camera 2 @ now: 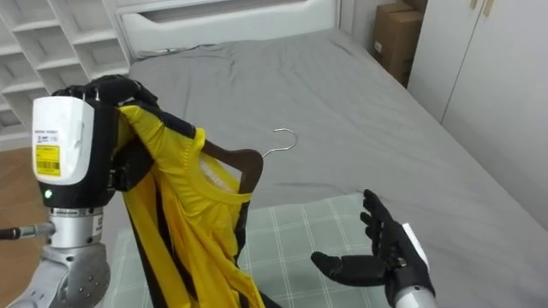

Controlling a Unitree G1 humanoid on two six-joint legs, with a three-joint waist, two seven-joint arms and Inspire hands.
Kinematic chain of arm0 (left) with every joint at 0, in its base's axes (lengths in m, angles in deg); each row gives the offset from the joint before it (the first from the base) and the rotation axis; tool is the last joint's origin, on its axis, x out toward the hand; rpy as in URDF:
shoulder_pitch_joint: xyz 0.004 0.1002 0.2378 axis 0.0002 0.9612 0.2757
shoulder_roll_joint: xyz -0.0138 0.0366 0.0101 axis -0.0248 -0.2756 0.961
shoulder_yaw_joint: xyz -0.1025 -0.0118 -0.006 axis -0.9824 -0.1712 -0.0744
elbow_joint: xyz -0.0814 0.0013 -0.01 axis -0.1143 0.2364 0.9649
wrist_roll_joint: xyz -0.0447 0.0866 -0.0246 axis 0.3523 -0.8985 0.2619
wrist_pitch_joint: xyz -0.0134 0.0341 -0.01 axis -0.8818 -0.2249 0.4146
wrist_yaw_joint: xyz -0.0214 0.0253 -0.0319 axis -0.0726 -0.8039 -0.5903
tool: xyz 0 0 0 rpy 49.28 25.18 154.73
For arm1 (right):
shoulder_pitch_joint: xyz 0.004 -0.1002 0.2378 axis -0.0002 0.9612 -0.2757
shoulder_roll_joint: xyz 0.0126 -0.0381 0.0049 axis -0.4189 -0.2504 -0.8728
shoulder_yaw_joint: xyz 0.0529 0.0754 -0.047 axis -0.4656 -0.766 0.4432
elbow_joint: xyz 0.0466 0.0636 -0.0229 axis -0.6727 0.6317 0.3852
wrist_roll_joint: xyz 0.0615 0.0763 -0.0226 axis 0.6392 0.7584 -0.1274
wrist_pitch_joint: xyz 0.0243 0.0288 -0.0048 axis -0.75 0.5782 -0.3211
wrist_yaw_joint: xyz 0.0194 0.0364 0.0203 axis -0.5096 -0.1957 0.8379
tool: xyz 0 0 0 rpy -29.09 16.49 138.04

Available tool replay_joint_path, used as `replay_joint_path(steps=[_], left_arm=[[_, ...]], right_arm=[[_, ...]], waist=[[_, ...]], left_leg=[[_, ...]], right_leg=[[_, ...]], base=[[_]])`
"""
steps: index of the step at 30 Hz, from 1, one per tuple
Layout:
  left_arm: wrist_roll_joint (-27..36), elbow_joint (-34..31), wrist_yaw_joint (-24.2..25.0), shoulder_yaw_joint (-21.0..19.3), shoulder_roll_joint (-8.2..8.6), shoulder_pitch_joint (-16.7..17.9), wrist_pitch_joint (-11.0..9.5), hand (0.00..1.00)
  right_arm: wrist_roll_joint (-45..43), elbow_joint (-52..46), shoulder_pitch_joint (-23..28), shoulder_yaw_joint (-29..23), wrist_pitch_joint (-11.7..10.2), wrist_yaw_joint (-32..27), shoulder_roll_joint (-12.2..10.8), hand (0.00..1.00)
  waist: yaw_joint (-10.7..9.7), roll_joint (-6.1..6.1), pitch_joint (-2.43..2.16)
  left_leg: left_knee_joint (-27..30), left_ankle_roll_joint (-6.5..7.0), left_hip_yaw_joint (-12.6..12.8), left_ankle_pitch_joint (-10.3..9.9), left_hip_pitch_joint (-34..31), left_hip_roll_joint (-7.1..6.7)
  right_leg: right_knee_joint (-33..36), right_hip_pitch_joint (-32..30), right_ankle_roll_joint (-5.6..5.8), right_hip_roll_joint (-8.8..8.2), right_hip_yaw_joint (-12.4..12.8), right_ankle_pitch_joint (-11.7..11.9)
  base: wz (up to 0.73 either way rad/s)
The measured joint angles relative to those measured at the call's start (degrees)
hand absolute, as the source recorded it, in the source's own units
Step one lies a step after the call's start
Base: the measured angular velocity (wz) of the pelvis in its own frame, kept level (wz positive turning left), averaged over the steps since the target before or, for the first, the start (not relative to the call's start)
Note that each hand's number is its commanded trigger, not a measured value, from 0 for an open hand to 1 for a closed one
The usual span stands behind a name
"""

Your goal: Hang clothes

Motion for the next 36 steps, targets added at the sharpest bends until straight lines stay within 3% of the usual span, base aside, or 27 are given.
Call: replay_joint_path(steps=[3,6,11,15,21,36], left_arm=[[0.0,-0.8,0.0,0.0,0.05,-0.2,0.1,1.0],[0.0,-1.1,-0.2,0.0,0.43,-0.2,0.0,1.0],[0.0,-1.3,-0.7,0.0,0.61,-0.3,0.2,1.0],[0.0,-1.5,-1.1,0.0,1.97,-0.3,0.3,1.0],[-0.4,-1.8,-1.1,0.6,2.48,-0.3,0.7,1.0],[-0.9,-1.9,-1.1,3.0,2.54,-0.6,0.7,1.0]], right_arm=[[2.8,0.1,-0.4,0.2,0.0,-0.1,-1.6,0.0],[5.4,1.7,-1.7,1.1,0.0,-0.1,-1.7,0.0],[8.4,1.8,-2.1,1.1,0.0,-0.1,-1.7,0.0],[9.7,1.8,-2.1,1.8,0.0,-0.1,-1.7,0.0],[9.6,3.9,-3.6,5.6,0.1,0.2,-1.7,0.0],[11.0,3.9,-5.3,7.9,0.1,1.3,-1.6,0.0]], waist=[[0.1,0.02,0.01],[0.1,0.08,0.05],[0.8,0.31,0.23],[1.0,0.7,0.45],[0.7,0.58,0.47],[0.7,-0.05,0.44]], left_leg=[[0.0,0.0,0.0,0.0,0.2,0.28],[0.0,0.0,0.0,0.0,0.6,0.37],[-0.2,0.0,0.1,0.0,0.5,0.44],[-1.1,0.03,0.1,-0.1,0.4,0.33],[-1.1,0.04,0.0,-0.1,0.4,0.1],[-0.2,0.05,0.0,-0.1,0.0,0.45]], right_leg=[[0.0,0.2,0.0,0.05,0.0,0.0],[-0.1,0.7,0.0,0.0,-0.1,0.0],[0.0,0.5,0.0,0.05,-0.2,0.0],[0.1,-0.1,-0.01,0.11,-0.5,0.0],[0.1,-0.1,-0.01,0.11,-0.7,0.0],[0.7,-0.3,-0.01,-0.12,-1.5,0.0]], base=[[0.0],[0.0],[0.0],[0.0],[0.0],[0.0]])
